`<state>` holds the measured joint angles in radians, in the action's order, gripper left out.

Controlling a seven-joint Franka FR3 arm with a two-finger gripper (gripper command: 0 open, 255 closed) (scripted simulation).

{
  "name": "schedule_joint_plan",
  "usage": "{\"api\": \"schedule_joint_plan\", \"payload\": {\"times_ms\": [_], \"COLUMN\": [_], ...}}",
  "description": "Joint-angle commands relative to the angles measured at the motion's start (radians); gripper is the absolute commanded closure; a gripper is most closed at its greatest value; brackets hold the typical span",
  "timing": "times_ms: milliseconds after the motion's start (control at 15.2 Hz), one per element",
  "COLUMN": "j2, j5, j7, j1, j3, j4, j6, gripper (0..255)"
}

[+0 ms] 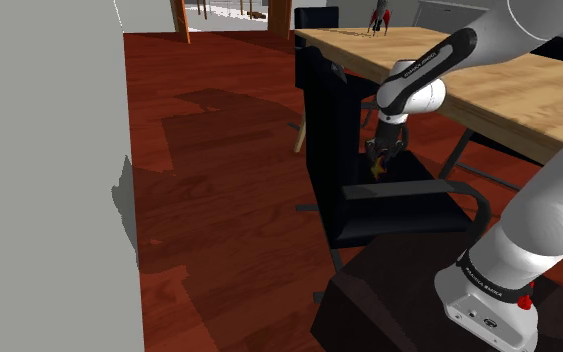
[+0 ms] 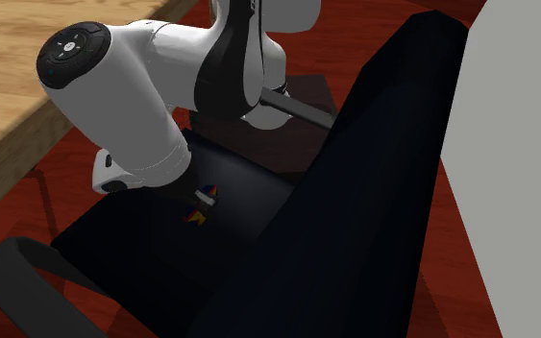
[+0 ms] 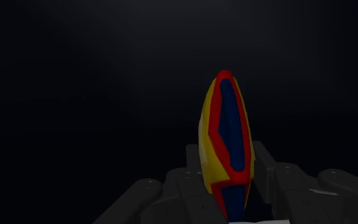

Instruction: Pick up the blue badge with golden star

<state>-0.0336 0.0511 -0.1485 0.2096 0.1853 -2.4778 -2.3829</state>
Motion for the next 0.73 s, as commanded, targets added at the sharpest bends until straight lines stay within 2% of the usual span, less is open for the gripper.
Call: {"api": "schedule_joint_plan", "payload": {"times_ms": [0, 528, 660], "j2": [0.022, 0.108, 0.11], "j5": [-0.007, -0.032, -0.032], "j7": [-0.007, -0.027, -0.027], "j1": [0.0, 0.002, 0.003], "j3": [0.0, -0.001, -0.002], "j4": [0.007, 0.037, 0.037], "j6": [0.028, 0.142, 0.145], "gripper": [255, 255, 255]}}
